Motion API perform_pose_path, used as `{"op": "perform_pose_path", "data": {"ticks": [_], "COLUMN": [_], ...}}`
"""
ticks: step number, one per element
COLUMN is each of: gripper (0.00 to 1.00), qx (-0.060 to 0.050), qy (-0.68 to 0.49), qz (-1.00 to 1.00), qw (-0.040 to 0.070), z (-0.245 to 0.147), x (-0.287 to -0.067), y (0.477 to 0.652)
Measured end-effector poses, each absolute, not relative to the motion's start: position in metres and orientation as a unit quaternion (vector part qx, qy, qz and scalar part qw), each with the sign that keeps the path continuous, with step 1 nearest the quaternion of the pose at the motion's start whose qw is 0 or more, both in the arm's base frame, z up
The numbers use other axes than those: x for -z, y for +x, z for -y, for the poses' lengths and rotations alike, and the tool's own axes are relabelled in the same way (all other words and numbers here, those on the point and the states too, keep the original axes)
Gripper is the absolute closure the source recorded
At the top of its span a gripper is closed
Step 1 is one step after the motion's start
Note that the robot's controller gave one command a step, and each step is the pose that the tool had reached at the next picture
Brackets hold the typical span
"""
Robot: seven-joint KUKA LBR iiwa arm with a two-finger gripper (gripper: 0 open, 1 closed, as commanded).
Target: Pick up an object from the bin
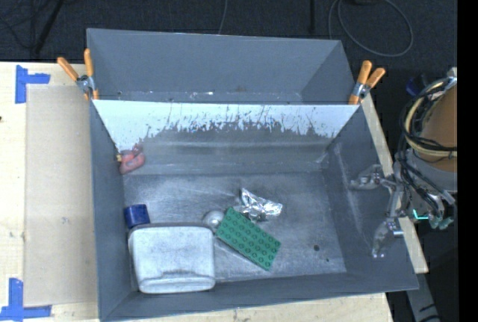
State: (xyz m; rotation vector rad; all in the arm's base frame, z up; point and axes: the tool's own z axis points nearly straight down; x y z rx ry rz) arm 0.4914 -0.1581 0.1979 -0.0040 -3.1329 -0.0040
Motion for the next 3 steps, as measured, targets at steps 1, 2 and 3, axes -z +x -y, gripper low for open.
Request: {"op": "perform_pose_path", "data": {"ticks": [1,2,3], "gripper": [0.00,0.00,0.00], "qx": [-0.001,0.001,-0.005], "qy": [0.227,0.127,0.241], "qz": [0.974,0.992,0.970], "qw": [-0.005,-0.002,-0.021], "z": [0.132,0.061,0.006], "x": [-0.085,-0.175,-0.075], "y": [0.490,0.483,0.488]}}
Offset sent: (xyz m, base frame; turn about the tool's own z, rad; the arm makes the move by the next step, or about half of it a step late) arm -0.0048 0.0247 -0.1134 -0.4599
